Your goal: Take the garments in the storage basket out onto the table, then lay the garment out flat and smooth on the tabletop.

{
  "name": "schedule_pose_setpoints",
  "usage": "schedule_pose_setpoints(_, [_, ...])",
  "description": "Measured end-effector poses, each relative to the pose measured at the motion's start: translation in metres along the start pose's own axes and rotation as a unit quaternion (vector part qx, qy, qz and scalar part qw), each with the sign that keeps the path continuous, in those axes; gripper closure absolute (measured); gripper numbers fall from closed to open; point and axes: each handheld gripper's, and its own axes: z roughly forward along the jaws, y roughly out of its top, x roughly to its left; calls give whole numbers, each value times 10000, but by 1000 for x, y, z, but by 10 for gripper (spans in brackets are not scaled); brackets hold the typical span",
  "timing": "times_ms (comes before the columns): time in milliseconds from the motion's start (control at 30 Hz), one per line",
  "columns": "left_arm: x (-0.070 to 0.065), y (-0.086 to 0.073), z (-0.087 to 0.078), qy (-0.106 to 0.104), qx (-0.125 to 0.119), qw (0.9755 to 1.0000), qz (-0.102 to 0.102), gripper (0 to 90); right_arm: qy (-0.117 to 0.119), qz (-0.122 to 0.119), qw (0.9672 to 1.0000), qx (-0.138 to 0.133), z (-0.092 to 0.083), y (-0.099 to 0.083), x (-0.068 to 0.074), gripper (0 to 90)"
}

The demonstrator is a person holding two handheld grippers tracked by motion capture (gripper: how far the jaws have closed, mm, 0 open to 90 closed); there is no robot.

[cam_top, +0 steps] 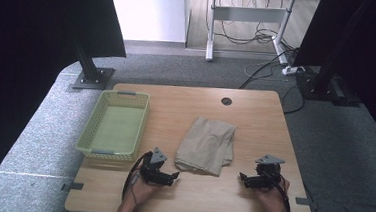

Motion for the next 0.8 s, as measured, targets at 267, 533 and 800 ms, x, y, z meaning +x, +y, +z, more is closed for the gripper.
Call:
schedule_pose_setpoints(267, [-4, -3, 6, 107, 142, 9998, 78, 27, 1, -4, 10000, 0, 0, 0, 0, 0])
schedule_pose_setpoints(533, [-5, -5, 4, 204, 180, 9996, -20, 0, 7, -5, 10000, -1, 0, 0, 0, 0])
schedule_pose_setpoints(800, [-6, -5, 4, 233, 143, 9996, -52, 10, 7, -4, 10000, 1, 0, 0, 0, 0])
